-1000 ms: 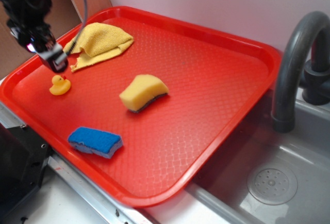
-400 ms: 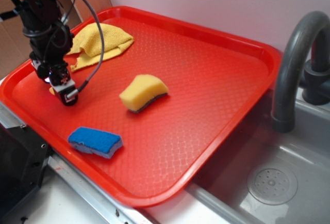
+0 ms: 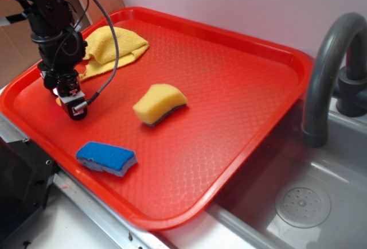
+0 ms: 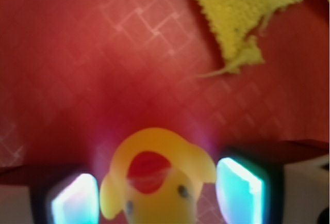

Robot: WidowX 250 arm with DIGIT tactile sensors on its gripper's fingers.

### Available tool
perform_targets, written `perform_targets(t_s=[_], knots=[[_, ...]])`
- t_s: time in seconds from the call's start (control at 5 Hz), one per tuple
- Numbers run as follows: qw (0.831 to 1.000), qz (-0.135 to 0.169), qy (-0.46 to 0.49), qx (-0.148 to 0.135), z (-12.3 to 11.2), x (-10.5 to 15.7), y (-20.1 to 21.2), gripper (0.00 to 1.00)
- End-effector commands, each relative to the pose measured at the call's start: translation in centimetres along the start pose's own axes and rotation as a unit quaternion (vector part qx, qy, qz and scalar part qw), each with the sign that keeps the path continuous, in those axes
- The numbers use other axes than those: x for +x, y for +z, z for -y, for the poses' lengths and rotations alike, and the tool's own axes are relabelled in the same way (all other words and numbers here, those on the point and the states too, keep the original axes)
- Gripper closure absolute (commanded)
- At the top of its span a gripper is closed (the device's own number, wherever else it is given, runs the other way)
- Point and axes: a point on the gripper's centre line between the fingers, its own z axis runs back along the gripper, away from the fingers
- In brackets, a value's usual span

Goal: Grab the yellow duck.

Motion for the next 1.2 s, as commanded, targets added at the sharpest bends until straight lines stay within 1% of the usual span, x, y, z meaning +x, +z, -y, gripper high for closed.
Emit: perform_targets(t_s=[0.0,0.2,0.4,0.6,0.8,1.0], knots=[[1.0,0.001,0.002,-0.004,0.0,0.3,-0.5,1.0],[0.999,0.038,0.012,-0.007,0.5,1.0,4.4,1.0],[0.993,0.101,0.058,-0.024,0.9,2.0,9.8,1.0],[0.983,0.161,0.083,-0.034,2.2,2.0,15.3,1.0],[0.974,0.198,0.105,-0.03,2.6,1.1,20.3,1.0],[0.973,0.201,0.065,-0.094,3.4,0.4,23.0,1.0]])
